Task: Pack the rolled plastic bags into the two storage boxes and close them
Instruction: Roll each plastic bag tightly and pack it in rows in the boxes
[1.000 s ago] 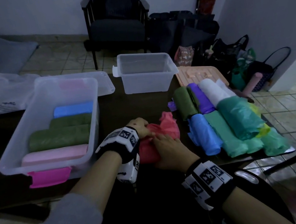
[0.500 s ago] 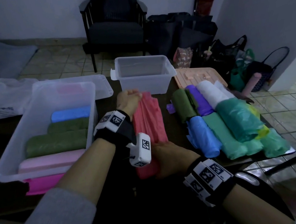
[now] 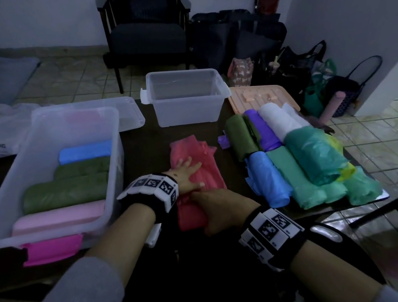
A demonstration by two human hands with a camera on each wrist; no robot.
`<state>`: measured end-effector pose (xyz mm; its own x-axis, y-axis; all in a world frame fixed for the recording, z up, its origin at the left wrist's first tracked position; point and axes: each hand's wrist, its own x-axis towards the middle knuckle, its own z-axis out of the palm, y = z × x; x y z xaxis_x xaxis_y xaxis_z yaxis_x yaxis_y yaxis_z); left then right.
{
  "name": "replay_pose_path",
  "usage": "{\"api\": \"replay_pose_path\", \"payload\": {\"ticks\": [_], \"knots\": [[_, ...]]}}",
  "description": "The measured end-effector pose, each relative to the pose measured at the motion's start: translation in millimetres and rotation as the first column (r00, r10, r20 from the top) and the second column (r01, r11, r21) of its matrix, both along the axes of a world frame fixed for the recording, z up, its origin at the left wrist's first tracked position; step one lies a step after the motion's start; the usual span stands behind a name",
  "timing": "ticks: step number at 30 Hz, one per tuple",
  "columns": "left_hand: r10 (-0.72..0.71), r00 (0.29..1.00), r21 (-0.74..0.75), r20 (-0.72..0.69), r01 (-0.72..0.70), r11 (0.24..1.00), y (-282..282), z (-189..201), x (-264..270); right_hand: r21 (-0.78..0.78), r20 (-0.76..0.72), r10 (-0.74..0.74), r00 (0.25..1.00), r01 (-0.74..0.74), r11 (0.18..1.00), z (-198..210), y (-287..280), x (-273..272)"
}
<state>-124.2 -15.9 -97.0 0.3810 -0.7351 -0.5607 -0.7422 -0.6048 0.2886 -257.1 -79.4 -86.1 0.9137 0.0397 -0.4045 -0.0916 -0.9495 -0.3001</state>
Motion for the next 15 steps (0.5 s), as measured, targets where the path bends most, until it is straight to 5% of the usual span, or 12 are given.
{"api": "replay_pose_path", "payload": {"ticks": [5, 15], "knots": [[-0.044, 0.994, 0.040, 0.101, 0.040, 0.998, -2, -4, -2, -0.033, -0.036, 0.025, 0.999, -0.026, 0.999, 6, 3, 3], [-0.022, 0.997, 0.026, 0.079, 0.020, 0.999, 2, 0, -5, 0.013, 0.054, 0.005, 0.999, -0.005, 1.000, 0, 4, -7]]}}
